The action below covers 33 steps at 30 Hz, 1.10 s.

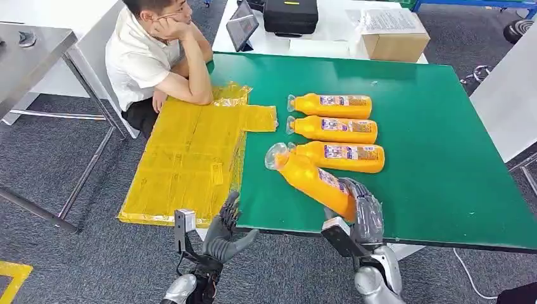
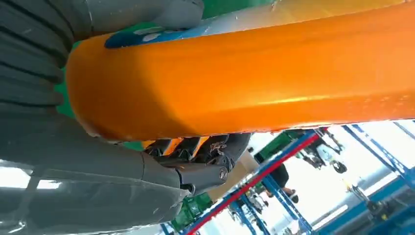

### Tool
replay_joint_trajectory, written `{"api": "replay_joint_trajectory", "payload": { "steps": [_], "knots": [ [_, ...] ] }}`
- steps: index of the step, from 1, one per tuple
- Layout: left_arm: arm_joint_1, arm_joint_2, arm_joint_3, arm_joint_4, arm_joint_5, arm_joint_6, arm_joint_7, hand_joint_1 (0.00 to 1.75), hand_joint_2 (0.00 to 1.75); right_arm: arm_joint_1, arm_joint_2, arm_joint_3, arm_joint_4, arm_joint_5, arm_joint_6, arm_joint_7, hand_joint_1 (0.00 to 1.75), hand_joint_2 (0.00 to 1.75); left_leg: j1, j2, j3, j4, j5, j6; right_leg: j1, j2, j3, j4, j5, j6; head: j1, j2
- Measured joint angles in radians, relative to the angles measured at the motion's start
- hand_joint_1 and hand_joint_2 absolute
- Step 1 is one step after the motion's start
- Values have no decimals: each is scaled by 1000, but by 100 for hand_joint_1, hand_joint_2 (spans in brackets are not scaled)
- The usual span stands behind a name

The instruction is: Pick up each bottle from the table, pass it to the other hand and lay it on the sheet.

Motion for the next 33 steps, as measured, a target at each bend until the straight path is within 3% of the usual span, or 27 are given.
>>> {"api": "replay_joint_trajectory", "payload": {
  "steps": [6, 20, 33],
  "knots": [
    [1, 0, -23, -22, 21, -108, -9, 0, 175, 20, 38, 52, -67, -41, 31, -16, 155, 175, 0, 0, 0, 0, 0, 0, 0, 0, 0, 0, 0, 0, 0, 0],
    [-2, 0, -79, -245, 16, -93, -51, 0, 175, 39, 91, 171, -77, -89, 109, -65, 155, 175, 0, 0, -1, 0, 0, 0, 0, 0, 0, 0, 0, 0, 0, 0],
    [-7, 0, -124, -305, 71, -132, -43, 0, 175, -1, 105, 203, -18, -139, 115, -77, 161, 175, 0, 0, -1, 0, 0, 0, 0, 0, 0, 0, 0, 0, 0, 0]
  ]
}}
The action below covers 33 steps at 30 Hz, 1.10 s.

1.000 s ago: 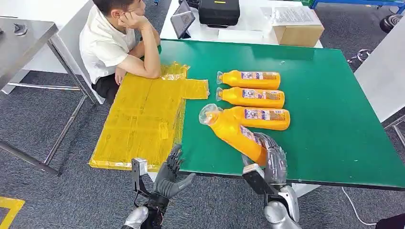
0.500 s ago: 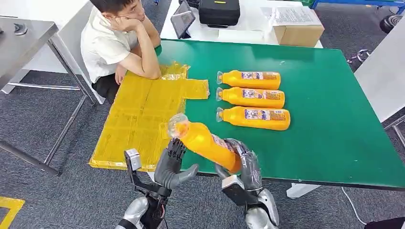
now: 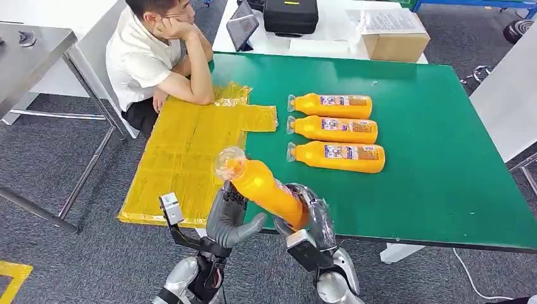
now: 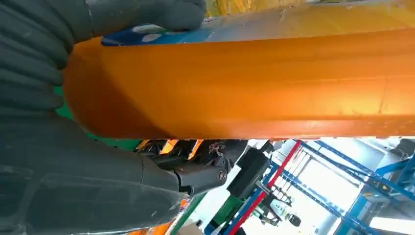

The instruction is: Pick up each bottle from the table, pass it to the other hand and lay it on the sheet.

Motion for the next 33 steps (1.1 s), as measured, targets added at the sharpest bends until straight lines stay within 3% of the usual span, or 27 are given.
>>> {"api": "replay_joint_trajectory", "payload": {
  "steps": [8, 18, 33],
  "knots": [
    [-20, 3, -13, 14, 1, 25, 13, 0, 175, -19, 4, 8, 22, 19, -26, -11, 168, 175, 0, 0, 0, 0, 0, 0, 0, 0, 0, 0, 0, 0, 0, 0],
    [-103, -6, -18, 153, -41, 122, -1, 0, 175, -52, 14, 112, 24, 79, -93, 12, 166, 175, 0, 0, 0, 0, 0, 0, 0, 0, 0, 0, 0, 0, 0, 0],
    [-133, -15, -15, 208, 9, 84, 22, 0, 175, -69, 14, 150, 37, 53, -98, 11, 169, 175, 0, 0, -1, 0, 0, 0, 0, 0, -1, 0, 0, 0, 0, 0]
  ]
}}
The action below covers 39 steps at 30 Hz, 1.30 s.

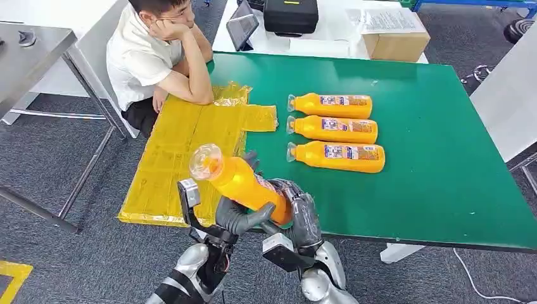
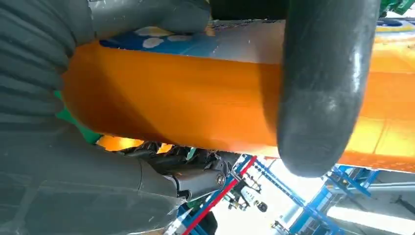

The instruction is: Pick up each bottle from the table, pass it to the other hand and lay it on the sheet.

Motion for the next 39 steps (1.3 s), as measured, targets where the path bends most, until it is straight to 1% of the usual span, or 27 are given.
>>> {"api": "replay_joint_trajectory", "payload": {
  "steps": [1, 2, 3, 4, 5, 6, 11, 12, 13, 14, 19, 20, 21, 24, 27, 28, 30, 34, 39],
  "knots": [
    [-2, 0, 0, 2, 7, -7, -1, 14, 175, -2, 0, 4, 2, -5, 2, -1, 169, 175, 0, 0, 0, 0, 0, 0, 0, 0, 0, 0, 0, 0, 0, 0],
    [-2, 0, 3, 3, 12, -9, -6, 155, 175, -5, 0, 9, 5, -13, 5, -1, 162, 175, 0, 0, 0, 0, 0, 0, 0, 0, 0, 0, 0, 0, 0, 0],
    [-1, 0, 4, 3, 11, -9, -14, 175, 175, -6, 0, 13, 7, -20, 9, -1, 155, 175, 0, 0, 0, 0, 0, 0, 0, 0, 0, 0, 0, 0, 0, 0],
    [-1, 0, 5, 3, 11, -10, -21, 175, 175, -7, 0, 17, 10, -27, 13, -1, 147, 175, 0, 0, 0, 0, 0, 0, 0, 0, 0, 0, 0, 0, 0, 0],
    [1, 0, 6, 1, 13, -13, -25, 175, 175, -8, 0, 20, 12, -34, 16, -1, 147, 175, 0, 0, 0, 0, 0, 0, 0, 0, 0, 0, 0, 0, 0, 0],
    [4, 0, 9, -3, 16, -18, -27, 175, 175, -9, 0, 23, 15, -42, 21, -2, 129, 175, 0, 0, 0, 0, 0, 0, 0, 0, 0, 0, 0, 0, 0, 0],
    [8, 0, 11, -10, 21, -21, -28, 175, 175, -9, 0, 26, 18, -48, 26, -4, 129, 175, 0, 0, 0, 0, 0, 0, 0, 0, 0, 0, 0, 0, 0, 0],
    [8, 0, 11, -10, 21, -21, -28, 175, 175, -9, 0, 26, 18, -48, 26, -4, 115, 175, 0, 0, 0, 0, 0, 0, 0, 0, 0, 0, 0, 0, 0, 0],
    [8, 0, 11, -10, 21, -21, -28, 175, 175, -9, 0, 26, 18, -48, 26, -4, 49, 175, 0, 0, 0, 0, 0, 0, 0, 0, 0, 0, 0, 0, 0, 0],
    [9, 0, 11, -11, 22, -21, -28, 175, 175, -9, 0, 26, 19, -49, 26, -4, 0, 175, 0, 0, 0, 0, 0, 0, 0, 0, 0, 0, 0, 0, 0, 0],
    [30, 1, 29, -40, 30, -36, -29, 175, 175, -9, 0, 39, 34, -59, 39, -21, 0, 175, 0, 0, 0, 0, 0, 0, 0, 0, 0, 0, 0, 0, 0, 0],
    [39, 4, 42, -66, 33, -26, -42, 175, 175, 9, 1, 47, 53, -48, 52, -32, 0, 175, 0, 0, 0, 0, 0, 0, 0, 0, -1, 0, 0, 0, 0, 0],
    [64, 4, 69, -107, 4, 36, -70, 175, 175, 43, -1, 47, 74, -29, 25, -47, 0, 175, 0, 0, -1, 0, 0, 0, 0, 0, -1, 0, 0, 0, 0, 0],
    [77, 5, 86, -127, -69, 119, -101, 175, 175, 67, -3, 39, 84, -38, -10, -54, 0, 175, 0, 0, -1, 0, 0, 0, 0, 0, -1, 0, 0, 0, 0, 0],
    [74, 16, 111, -134, -187, 253, -134, 175, 175, 103, -8, 27, 88, -6, -91, -60, 0, 175, 0, 0, -1, 0, 0, 0, 0, 0, -1, 0, 0, 0, 0, 0],
    [75, 22, 124, -134, -241, 313, -145, 175, 175, 124, -5, 4, 70, 43, -113, -61, 0, 175, 0, 0, -1, 0, 0, 0, 0, 0, -1, 0, 0, 0, 0, 0],
    [76, 33, 152, -134, -275, 357, -148, 175, 175, 166, 10, -62, 19, 102, -130, -63, 0, 175, 0, 0, -2, 0, 0, 0, 0, 0, -1, 0, 0, 0, 0, 0],
    [90, 49, 200, -150, -272, 351, -141, 175, 175, 193, 35, -163, -61, 117, -135, -64, 0, 175, 0, 0, -1, 0, 0, 0, 0, 0, -2, 0, 0, 0, 0, 0],
    [101, 60, 232, -167, -270, 351, -140, 175, 175, 227, 60, -232, -128, 121, -135, -64, 0, 175, 0, 0, -2, 0, 0, 0, 0, 0, -2, 0, 0, 0, 0, 0]
  ]
}}
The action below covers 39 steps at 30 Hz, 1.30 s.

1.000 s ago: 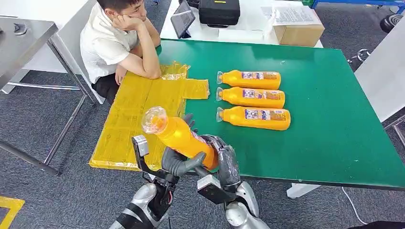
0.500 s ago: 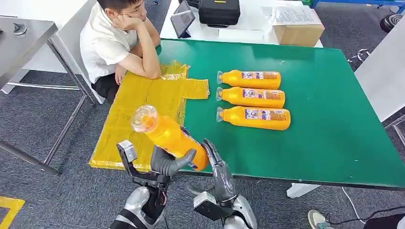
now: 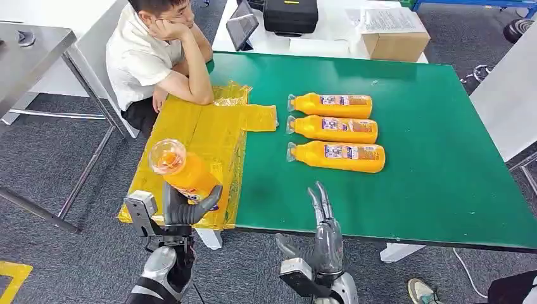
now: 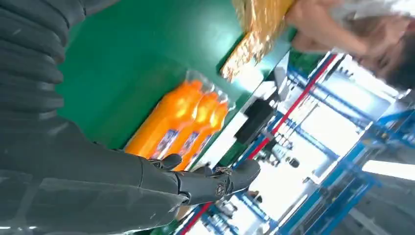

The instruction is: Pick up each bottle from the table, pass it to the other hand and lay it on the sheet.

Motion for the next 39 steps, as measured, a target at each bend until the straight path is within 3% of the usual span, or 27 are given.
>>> {"api": "replay_joint_trajectory", "payload": {
  "steps": [2, 3, 5, 9, 11, 13, 14, 17, 21, 30, 31, 34, 39],
  "knots": [
    [2, 2, 5, -5, 0, 0, 0, 175, 175, 4, 5, -14, -15, 1, 0, 0, 0, 175, 0, 0, 0, 0, 0, 0, 0, 0, 0, 0, 0, 0, 0, 0],
    [2, 3, 7, -6, 0, 0, 1, 166, 175, 7, 8, -20, -21, 2, 0, 0, 0, 175, 0, 0, 0, 0, 0, 0, 0, 0, 0, 0, 0, 0, 0, 0],
    [9, 5, 13, -16, 7, -9, 14, 117, 175, 18, 15, -35, -44, 3, 0, 0, 0, 175, 0, 0, 0, 0, 0, 0, 0, 0, 0, 0, 0, 0, 0, 0],
    [26, 11, 33, -52, -32, -1, 39, 126, 175, 44, 50, -106, -179, -3, 0, 0, 0, 175, 0, 0, 0, 0, 0, 0, 0, 0, 0, 0, 0, 0, 0, 0],
    [27, 22, 40, -63, -117, 50, 39, 161, 175, 45, 69, -150, -243, -43, 0, 0, 0, 175, 0, 0, 0, 0, 0, 0, 0, 0, -1, 0, 0, 0, 0, 0],
    [17, 46, 34, -57, -313, 165, 73, 161, 175, 51, 82, -186, -295, -70, -1, 0, 0, 175, 0, 0, 0, 0, 0, 0, 0, 0, -1, 0, 0, 0, 0, 0],
    [7, 63, 24, -41, -461, 230, 112, 175, 175, 53, 89, -201, -315, -79, -1, 0, 0, 175, 0, 0, 0, 0, 0, 0, 0, 0, -1, 0, 0, 0, 0, 0],
    [-32, 106, -6, 30, -764, 269, 193, 175, 175, 54, 97, -220, -339, -117, -1, 0, 0, 175, 0, 0, 1, 0, 0, 0, 0, 0, 0, 0, 0, 0, 0, 0],
    [-89, 148, -37, 156, -1020, 205, 310, 175, 175, 56, 101, -218, -340, -187, -1, 0, 0, 175, 0, 0, 1, 0, 0, 0, 0, 0, -1, 0, 0, 0, 0, 0],
    [-227, 165, -54, 352, -1105, 145, 337, 173, 175, 57, 91, -150, -310, -274, -1, -1, 0, 175, 0, 0, 3, 0, 0, 0, 0, 0, 3, 0, 0, 0, 0, 0],
    [-233, 165, -54, 362, -1107, 144, 336, 150, 175, 56, 89, -143, -307, -277, -1, -1, 0, 175, 0, 0, 3, 0, 0, 0, 0, 0, 3, 0, 0, 0, 0, 0],
    [-245, 166, -54, 382, -1107, 138, 336, 31, 175, 56, 84, -127, -299, -285, -1, -1, 0, 175, 0, 0, 5, 0, 0, 0, 0, 0, 4, 0, 0, 0, 0, 0],
    [-249, 165, -54, 394, -1097, 112, 320, 31, 175, 57, 72, -108, -283, -291, -1, -1, 0, 175, 0, 0, 6, 0, 1, 0, 0, 0, 5, 0, 0, -1, 0, 0]
  ]
}}
